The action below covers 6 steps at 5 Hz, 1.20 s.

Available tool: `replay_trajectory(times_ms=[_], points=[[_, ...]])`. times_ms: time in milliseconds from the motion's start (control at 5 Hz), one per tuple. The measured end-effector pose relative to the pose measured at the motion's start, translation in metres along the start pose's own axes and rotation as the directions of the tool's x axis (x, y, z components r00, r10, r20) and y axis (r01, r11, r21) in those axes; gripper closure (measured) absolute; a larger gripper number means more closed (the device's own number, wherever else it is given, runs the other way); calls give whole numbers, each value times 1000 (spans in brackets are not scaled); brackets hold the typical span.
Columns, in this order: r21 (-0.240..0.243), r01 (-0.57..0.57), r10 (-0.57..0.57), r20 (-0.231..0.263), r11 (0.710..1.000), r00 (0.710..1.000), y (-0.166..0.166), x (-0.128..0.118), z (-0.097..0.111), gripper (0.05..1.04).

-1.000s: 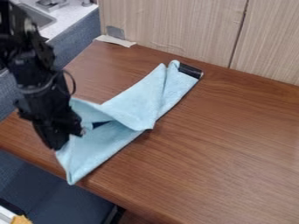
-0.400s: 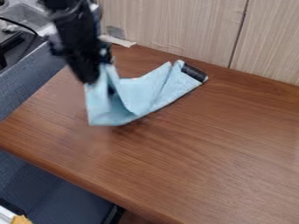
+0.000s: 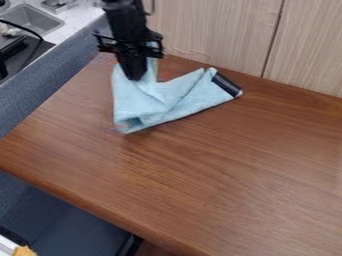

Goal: Fold the cloth from the bottom to the top

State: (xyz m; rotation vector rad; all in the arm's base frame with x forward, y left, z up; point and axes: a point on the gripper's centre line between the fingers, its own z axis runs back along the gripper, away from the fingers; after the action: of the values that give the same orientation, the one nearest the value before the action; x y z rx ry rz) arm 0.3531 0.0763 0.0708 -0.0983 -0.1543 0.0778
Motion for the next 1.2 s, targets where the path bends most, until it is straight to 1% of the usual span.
replay_trajectory(times_ms=[200,400,600,800,1000,1200], points=[[7,21,-21,-14,1000,1000,-10,18,-24,1005],[9,47,-47,-17,999,999,-21,26,-40,1005],[20,69,-69,-39,997,997,-31,26,-51,973],[39,73,-69,-88,997,994,-35,30,-57,797],[46,58,-55,-70,997,996,-36,33,-54,524],[67,64,-59,-80,996,995,-41,37,-47,233]])
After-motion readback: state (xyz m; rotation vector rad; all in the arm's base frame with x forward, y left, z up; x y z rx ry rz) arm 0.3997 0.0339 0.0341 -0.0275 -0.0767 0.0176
